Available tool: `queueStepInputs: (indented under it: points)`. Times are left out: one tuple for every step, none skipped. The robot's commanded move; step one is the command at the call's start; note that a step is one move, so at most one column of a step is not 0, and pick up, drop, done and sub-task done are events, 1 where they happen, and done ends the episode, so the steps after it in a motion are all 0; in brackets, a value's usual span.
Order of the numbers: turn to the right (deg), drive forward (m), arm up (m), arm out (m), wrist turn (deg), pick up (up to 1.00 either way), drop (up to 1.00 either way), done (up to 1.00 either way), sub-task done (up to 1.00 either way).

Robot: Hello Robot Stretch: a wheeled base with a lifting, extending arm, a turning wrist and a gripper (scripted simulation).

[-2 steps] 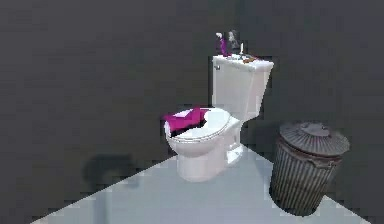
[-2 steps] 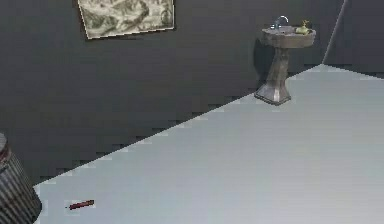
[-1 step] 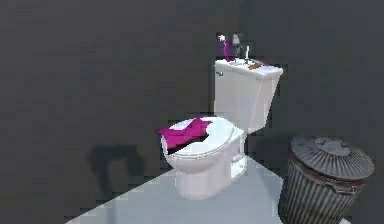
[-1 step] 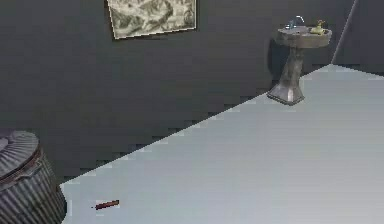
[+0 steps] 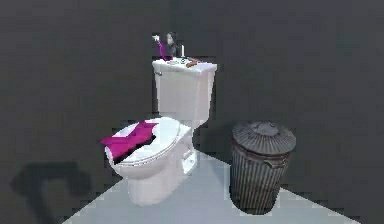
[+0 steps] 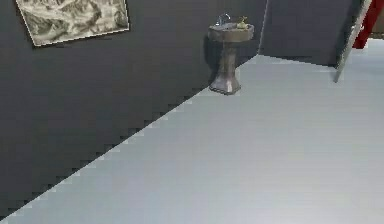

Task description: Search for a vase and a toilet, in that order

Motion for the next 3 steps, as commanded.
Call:
queueStepInputs:
  points:
    - [0.0,0.40,0.00,0.00,0.0,0.00,0.00,0.00,0.00]
    - [-12.0,0.00,0.00,0.00,0.0,0.00,0.00,0.00,0.00]
    - [0.0,0.00,0.00,0.00,0.0,0.00,0.00,1.00,0.00]
